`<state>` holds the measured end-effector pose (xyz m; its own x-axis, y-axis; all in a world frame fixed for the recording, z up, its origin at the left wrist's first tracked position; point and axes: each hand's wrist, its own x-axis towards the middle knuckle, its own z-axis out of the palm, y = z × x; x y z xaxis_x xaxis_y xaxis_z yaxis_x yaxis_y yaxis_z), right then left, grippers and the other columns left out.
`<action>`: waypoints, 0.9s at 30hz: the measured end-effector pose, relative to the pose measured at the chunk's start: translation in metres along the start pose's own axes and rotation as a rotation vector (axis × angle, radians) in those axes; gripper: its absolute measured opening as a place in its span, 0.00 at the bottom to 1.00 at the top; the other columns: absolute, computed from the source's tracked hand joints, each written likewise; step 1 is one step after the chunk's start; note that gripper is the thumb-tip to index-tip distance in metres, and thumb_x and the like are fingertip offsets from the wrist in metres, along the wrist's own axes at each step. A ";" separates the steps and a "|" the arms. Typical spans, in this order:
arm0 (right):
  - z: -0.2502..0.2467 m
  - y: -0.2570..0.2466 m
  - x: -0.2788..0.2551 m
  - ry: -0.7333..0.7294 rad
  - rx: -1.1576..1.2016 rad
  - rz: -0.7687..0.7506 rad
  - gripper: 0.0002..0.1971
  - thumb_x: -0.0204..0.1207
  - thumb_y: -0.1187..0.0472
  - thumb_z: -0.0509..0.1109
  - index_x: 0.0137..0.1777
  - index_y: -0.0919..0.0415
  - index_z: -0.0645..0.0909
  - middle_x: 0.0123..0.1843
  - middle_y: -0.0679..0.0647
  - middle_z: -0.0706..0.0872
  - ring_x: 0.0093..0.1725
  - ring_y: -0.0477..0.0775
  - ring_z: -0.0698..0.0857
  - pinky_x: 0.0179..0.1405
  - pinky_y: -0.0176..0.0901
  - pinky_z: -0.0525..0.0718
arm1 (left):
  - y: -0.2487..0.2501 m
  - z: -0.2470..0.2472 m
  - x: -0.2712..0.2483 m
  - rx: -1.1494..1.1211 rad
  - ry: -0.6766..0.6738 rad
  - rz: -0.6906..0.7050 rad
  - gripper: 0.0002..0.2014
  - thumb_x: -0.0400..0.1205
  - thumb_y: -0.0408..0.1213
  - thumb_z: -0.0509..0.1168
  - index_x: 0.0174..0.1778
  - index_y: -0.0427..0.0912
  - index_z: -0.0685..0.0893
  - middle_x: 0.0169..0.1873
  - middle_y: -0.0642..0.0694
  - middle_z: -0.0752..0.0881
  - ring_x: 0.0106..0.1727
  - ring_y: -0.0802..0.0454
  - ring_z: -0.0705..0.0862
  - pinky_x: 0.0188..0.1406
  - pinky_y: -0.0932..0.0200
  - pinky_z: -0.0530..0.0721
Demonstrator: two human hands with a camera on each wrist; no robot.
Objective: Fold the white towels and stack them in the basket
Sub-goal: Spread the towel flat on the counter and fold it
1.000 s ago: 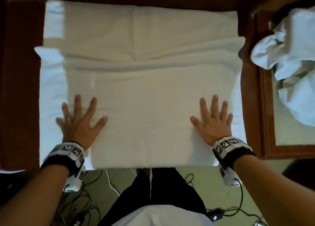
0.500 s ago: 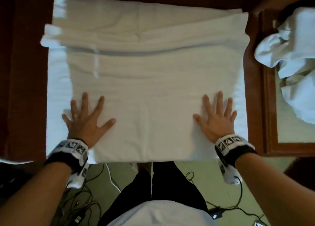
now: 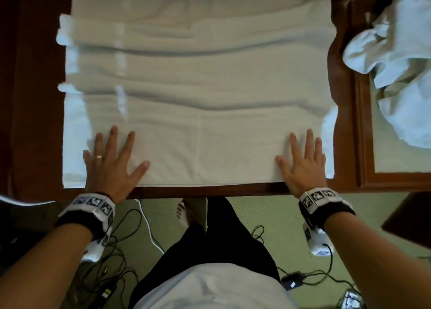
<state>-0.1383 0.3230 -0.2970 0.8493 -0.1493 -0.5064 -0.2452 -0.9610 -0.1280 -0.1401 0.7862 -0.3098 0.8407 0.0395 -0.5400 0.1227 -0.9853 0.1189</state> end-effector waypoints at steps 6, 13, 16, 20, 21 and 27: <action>0.022 0.023 -0.036 0.038 -0.056 -0.063 0.41 0.80 0.26 0.43 0.86 0.42 0.34 0.87 0.54 0.27 0.86 0.63 0.31 0.84 0.70 0.46 | -0.027 0.034 -0.041 0.036 0.022 0.009 0.48 0.75 0.80 0.33 0.89 0.57 0.39 0.87 0.47 0.33 0.88 0.35 0.40 0.81 0.24 0.48; 0.046 -0.001 -0.042 -0.059 -0.337 -0.331 0.56 0.74 0.29 0.66 0.84 0.42 0.25 0.84 0.59 0.21 0.83 0.74 0.27 0.81 0.77 0.47 | -0.006 0.048 -0.041 0.219 0.098 0.255 0.57 0.68 0.77 0.65 0.89 0.61 0.45 0.89 0.45 0.41 0.87 0.28 0.49 0.75 0.18 0.58; 0.053 0.005 -0.051 0.021 -0.305 -0.338 0.48 0.79 0.54 0.71 0.88 0.44 0.39 0.88 0.61 0.35 0.85 0.76 0.39 0.80 0.74 0.54 | -0.004 0.054 -0.055 0.240 0.166 0.253 0.50 0.72 0.47 0.80 0.88 0.57 0.59 0.88 0.42 0.55 0.84 0.26 0.59 0.71 0.19 0.65; 0.049 0.027 -0.070 0.174 -0.235 -0.416 0.39 0.66 0.79 0.66 0.80 0.58 0.72 0.83 0.65 0.68 0.79 0.76 0.69 0.68 0.72 0.77 | -0.013 0.054 -0.077 0.220 0.244 0.334 0.45 0.65 0.23 0.79 0.80 0.44 0.75 0.80 0.37 0.73 0.75 0.26 0.75 0.65 0.26 0.77; 0.042 0.030 -0.069 0.217 -0.235 -0.394 0.34 0.64 0.79 0.66 0.72 0.62 0.79 0.78 0.67 0.75 0.75 0.77 0.75 0.65 0.71 0.80 | -0.016 0.049 -0.077 0.214 0.253 0.330 0.41 0.63 0.21 0.78 0.76 0.40 0.80 0.76 0.35 0.78 0.71 0.26 0.78 0.64 0.27 0.79; -0.019 0.004 -0.065 -0.041 -0.379 -0.128 0.10 0.75 0.65 0.69 0.56 0.59 0.83 0.52 0.59 0.87 0.52 0.65 0.87 0.50 0.51 0.82 | -0.005 -0.011 -0.071 0.241 0.005 0.090 0.08 0.79 0.30 0.66 0.49 0.47 0.86 0.49 0.41 0.88 0.49 0.37 0.86 0.47 0.48 0.85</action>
<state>-0.1854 0.3248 -0.2481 0.8404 -0.0208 -0.5416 0.0578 -0.9901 0.1277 -0.1947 0.7907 -0.2625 0.8450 -0.0494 -0.5324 -0.0809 -0.9961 -0.0359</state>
